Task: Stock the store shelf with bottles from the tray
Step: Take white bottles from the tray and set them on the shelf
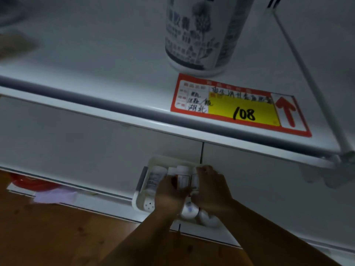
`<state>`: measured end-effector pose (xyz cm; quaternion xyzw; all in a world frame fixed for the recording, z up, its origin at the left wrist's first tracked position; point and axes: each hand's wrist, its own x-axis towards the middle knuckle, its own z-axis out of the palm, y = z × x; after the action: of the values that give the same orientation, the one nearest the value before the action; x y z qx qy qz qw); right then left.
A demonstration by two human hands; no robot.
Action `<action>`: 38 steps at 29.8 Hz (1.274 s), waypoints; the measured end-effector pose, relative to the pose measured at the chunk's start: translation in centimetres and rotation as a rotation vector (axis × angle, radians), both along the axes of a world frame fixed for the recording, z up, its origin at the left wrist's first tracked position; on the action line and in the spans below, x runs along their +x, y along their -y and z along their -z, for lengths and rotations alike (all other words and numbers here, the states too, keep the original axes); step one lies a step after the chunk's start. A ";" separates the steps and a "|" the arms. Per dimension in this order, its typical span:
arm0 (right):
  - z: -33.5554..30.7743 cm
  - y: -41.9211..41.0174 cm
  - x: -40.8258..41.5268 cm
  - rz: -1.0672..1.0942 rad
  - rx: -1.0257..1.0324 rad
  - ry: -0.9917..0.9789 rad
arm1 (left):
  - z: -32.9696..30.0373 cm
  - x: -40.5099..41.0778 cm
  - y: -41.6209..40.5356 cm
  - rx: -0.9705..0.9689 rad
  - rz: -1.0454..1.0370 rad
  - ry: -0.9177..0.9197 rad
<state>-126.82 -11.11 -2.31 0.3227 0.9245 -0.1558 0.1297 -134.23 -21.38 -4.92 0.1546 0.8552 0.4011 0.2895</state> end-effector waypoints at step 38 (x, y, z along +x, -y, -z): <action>-36.3 6.7 17.7 0.746 -1.094 -1.361 | -40.5 9.5 5.3 0.737 0.385 0.411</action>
<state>-109.14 -17.81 34.00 0.3316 0.4380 -0.7532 -0.3618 -124.73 -26.66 35.56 0.3204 0.5364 0.6394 0.4480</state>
